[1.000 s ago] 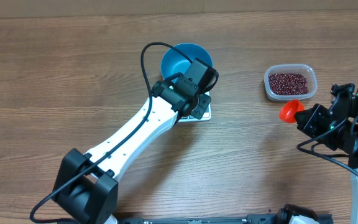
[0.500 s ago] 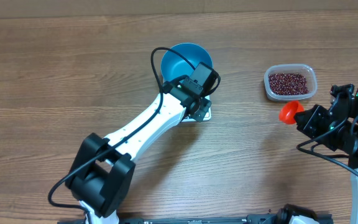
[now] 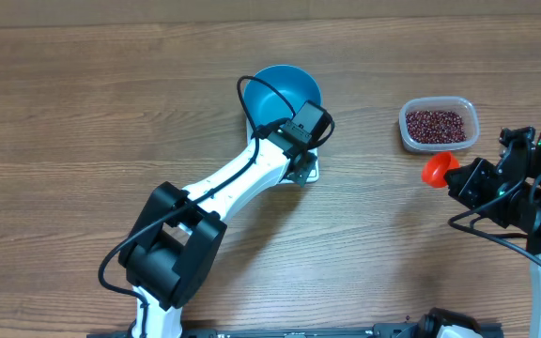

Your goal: Scoop item into bowl and weigh 150g on scale

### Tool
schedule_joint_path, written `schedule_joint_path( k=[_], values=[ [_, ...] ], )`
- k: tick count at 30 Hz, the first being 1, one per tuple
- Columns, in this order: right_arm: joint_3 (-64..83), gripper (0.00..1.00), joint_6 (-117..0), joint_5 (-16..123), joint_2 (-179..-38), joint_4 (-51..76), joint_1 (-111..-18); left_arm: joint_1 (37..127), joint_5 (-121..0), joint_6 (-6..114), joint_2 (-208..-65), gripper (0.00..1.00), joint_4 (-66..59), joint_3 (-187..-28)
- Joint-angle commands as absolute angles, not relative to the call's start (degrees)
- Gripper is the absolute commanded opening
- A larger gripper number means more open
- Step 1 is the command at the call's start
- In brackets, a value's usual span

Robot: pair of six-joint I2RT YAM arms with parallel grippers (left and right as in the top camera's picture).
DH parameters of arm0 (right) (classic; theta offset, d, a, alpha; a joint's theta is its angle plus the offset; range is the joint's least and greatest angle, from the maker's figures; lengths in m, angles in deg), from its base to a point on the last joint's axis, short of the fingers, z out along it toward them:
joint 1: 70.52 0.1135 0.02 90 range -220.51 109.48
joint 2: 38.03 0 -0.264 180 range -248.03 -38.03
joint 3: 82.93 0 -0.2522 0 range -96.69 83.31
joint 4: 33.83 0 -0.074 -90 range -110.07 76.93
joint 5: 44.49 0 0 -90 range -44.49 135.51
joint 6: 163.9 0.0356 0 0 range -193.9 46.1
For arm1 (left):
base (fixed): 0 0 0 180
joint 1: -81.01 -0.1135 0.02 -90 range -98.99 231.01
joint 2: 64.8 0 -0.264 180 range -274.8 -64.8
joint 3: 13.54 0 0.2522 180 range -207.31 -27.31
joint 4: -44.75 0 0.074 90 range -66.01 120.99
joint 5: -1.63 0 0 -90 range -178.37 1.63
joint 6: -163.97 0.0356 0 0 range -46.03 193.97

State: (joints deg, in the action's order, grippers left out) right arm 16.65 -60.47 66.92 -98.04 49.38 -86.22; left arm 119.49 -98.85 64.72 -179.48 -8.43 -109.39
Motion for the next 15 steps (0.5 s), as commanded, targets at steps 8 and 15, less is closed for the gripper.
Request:
schedule_joint_path(
  k=[8, 15],
  values=[
    [15.1, 0.04, -60.9, 66.5, -97.8, 49.0, -86.3, 119.2, -100.7, 63.4, -181.9, 0.04, -6.5, -109.1],
    [15.1, 0.04, -60.9, 66.5, -97.8, 49.1, -86.3, 119.2, -100.2, 63.5, -182.6, 0.04, -6.2, -109.1]
  ],
)
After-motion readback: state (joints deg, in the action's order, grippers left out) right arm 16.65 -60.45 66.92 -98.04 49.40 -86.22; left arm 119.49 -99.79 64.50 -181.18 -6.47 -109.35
